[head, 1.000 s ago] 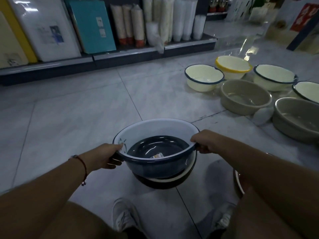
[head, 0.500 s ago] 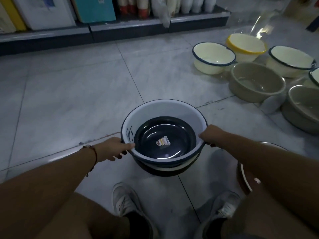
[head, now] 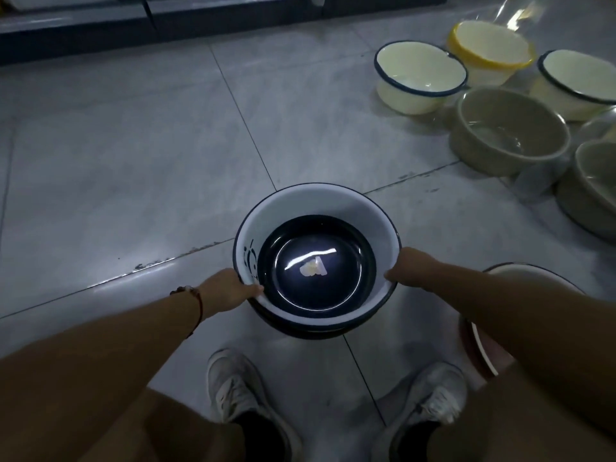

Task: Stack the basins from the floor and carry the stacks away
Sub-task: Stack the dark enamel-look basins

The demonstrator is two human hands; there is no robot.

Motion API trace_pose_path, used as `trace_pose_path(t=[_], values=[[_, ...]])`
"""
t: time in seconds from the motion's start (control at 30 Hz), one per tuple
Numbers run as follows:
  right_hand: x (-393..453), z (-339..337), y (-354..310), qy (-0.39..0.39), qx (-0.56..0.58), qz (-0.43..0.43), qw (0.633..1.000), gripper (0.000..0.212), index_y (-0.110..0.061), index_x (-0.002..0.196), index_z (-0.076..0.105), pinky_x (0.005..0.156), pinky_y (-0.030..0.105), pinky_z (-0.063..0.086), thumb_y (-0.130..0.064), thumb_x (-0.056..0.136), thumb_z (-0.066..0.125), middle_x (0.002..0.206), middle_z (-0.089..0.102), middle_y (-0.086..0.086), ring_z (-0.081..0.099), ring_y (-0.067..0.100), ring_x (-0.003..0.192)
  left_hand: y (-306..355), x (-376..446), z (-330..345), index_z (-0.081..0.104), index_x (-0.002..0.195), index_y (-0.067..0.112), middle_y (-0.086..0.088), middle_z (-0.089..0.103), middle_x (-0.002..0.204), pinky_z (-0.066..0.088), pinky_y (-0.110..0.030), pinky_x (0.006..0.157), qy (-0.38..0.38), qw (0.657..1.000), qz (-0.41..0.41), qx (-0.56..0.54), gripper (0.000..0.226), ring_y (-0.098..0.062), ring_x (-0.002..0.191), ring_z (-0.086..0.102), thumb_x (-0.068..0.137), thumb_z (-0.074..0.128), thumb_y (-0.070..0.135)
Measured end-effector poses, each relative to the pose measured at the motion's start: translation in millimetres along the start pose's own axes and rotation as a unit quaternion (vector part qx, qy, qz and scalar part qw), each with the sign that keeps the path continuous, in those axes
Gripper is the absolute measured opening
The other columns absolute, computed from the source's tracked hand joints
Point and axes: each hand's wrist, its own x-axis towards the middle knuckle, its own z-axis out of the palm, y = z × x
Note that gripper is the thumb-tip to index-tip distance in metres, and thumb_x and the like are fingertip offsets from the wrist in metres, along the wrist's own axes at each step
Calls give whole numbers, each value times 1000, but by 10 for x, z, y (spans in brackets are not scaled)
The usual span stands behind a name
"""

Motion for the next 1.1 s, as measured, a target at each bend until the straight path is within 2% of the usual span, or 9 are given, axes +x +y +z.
trace_pose_path(t=[0.1,0.17,0.3,0.47,0.57,0.7,0.8,0.93,1.1], values=[[97,67,-9,-65,-28,14,997,43,-4,126,59,70,27,51,-17,87,70,121,61,12,57,23,97,-119,192,234,66,78,4,-14,66,79,48,-24,61,81,995,-33,-45,18,-22,71,60,90,64,18],[165,106,24,-88,-8,32,996,52,-8,135,52,74,30,49,-19,88,69,131,54,14,53,24,101,-132,275,308,61,72,5,-14,65,74,47,-26,59,111,992,-38,-50,20,-24,68,60,89,63,17],[265,100,153,-104,60,64,991,62,-13,143,45,91,42,50,-21,87,71,143,47,11,49,32,124,-60,387,290,67,79,5,-8,64,70,44,-23,53,90,996,-3,-28,19,-17,61,57,93,65,19],[388,-11,436,-64,124,28,990,56,-13,133,47,57,23,46,-12,83,72,114,56,6,56,19,91,143,475,305,68,115,15,-6,71,106,54,-31,82,15,996,67,52,28,-17,91,65,97,59,36],[308,-157,556,-53,106,-18,993,79,-16,146,34,94,42,51,-18,79,75,137,50,11,53,30,121,396,456,289,64,121,19,-4,69,112,52,-28,85,-25,970,46,237,44,-16,96,64,99,46,53],[103,-242,718,46,-91,-56,993,101,-20,157,2,107,49,40,-57,81,58,157,28,7,42,33,135,989,311,303,65,114,19,1,67,104,50,-26,78,-17,856,18,517,48,-13,87,60,99,37,56],[-150,-269,836,91,-146,-71,983,88,-15,157,2,114,49,30,-53,94,50,162,13,9,25,32,145,1539,220,435,56,125,20,-1,65,114,51,-34,86,34,846,103,521,47,-19,99,63,96,43,54],[-492,-240,1253,142,-162,-53,975,90,-14,157,3,118,47,23,-55,92,50,164,9,12,18,34,148,2320,-74,809,24,154,22,-9,32,155,45,-44,100,62,840,272,465,68,-31,128,50,97,44,53],[-1089,-58,1887,162,-152,-3,975,91,-14,157,9,118,48,21,-58,90,52,162,16,13,20,37,147,2745,-572,1372,8,158,21,-16,6,165,30,-48,116,56,776,375,504,85,-35,146,25,94,47,61]])
